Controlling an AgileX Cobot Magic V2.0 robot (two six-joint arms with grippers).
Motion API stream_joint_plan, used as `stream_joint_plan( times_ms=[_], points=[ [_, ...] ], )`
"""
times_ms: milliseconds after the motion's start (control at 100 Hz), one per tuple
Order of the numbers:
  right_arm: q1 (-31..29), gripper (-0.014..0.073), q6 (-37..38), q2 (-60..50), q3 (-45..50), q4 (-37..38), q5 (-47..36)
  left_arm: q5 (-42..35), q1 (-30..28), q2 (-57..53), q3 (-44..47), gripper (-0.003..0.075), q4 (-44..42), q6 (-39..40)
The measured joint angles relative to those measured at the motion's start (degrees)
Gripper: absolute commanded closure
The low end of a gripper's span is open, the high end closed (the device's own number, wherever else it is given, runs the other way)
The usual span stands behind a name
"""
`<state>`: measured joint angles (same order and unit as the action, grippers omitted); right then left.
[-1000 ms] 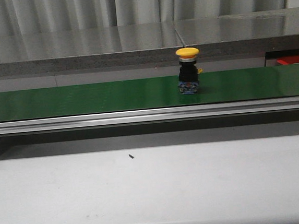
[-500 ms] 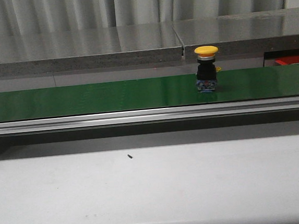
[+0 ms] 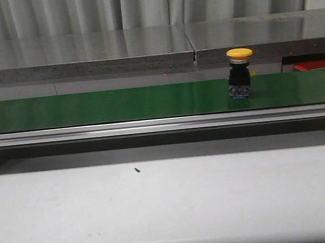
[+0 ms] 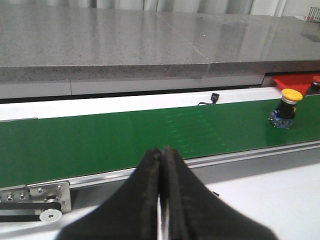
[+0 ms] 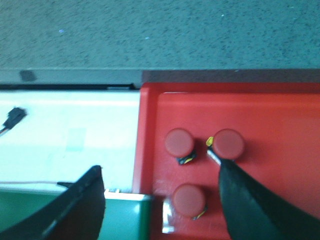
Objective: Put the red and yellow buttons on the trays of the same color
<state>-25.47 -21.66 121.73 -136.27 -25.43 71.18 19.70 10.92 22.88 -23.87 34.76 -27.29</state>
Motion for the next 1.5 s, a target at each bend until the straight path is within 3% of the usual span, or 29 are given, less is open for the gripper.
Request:
stream_joint_plan(
  times_ms=[300, 560, 750, 880, 1130, 1500],
  points=[
    [1.62, 0.0099, -2.91, -14.62, 19.97, -0.42, -1.26, 0.0, 0.0, 0.0, 0.0, 0.0739, 0.0, 0.0],
    [2.33, 0.0099, -7.64, -33.88, 49.89, -0.56, -13.94, 0.0, 0.0, 0.0, 0.0, 0.0739, 0.0, 0.0],
    [2.97, 0.0048, -8.86, -41.85, 64.33, -0.56, -20.03, 0.0, 0.0, 0.0, 0.0, 0.0739, 0.0, 0.0],
    [5.58, -0.0007, -9.78, -42.01, 68.09, -0.56, -21.42, 0.0, 0.0, 0.0, 0.0, 0.0739, 0.0, 0.0],
    [11.93, -0.0006, -10.74, -38.56, 69.04, -0.56, -23.49, 0.0, 0.0, 0.0, 0.0, 0.0739, 0.0, 0.0],
    [15.19, -0.0006, -11.2, -29.26, 68.25, -0.56, -29.87, 0.0, 0.0, 0.0, 0.0, 0.0739, 0.0, 0.0]
  ],
)
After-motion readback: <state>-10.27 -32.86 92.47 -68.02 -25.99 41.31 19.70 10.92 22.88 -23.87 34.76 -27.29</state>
